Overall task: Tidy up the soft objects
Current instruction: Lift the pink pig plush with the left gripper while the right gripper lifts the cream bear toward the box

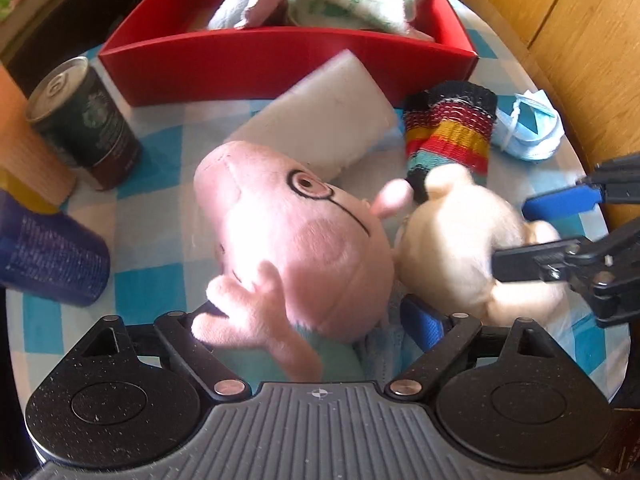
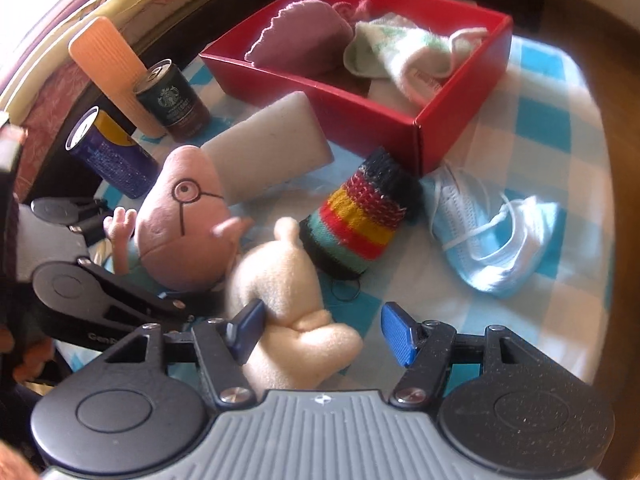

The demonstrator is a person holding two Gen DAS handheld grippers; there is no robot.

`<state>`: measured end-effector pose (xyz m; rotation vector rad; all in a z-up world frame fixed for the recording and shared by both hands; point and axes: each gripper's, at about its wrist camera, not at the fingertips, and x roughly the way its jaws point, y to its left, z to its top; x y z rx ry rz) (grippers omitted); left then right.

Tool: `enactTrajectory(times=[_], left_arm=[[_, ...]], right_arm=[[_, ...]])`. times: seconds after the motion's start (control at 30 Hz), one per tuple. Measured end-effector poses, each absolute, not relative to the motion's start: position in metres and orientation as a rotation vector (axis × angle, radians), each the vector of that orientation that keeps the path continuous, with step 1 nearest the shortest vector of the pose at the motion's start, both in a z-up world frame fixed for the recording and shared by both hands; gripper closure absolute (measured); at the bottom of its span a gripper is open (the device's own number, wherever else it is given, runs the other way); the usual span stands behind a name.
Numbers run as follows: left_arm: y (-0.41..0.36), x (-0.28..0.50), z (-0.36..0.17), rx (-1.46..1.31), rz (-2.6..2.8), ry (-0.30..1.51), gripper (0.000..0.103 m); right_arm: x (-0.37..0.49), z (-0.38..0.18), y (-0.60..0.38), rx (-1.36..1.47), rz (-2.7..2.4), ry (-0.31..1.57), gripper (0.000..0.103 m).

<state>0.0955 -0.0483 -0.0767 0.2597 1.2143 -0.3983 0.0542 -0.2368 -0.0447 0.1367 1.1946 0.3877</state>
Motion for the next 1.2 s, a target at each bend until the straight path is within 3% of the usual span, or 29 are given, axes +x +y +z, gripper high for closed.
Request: enactTrajectory(times=[0.33,0.5,0.77,1.2], left_arm=[[-0.041,0.094,-0.076,0.201,-0.381,1.216,0.029],[-0.033,0.096,-0.072,0.13,-0.377,1.221,0.036],[-0.007,0.1,-0.047,-0.026,-0.376,1.185,0.037],[-0.021,0.092,-0.011,-0.01,-0.383,1.079,0.037]], right_arm=[[0.051,-0.06,-0.219,0.16,0.425,1.231,0.057],[0.044,-0.059,-0.204,0.129,0.451,1.216,0.077],[0.039,-0.04,-0.227,0.244,0.437,1.149,0.08],[0.038,-0.015,-0.239,0.322,0.42,1.038,0.08]])
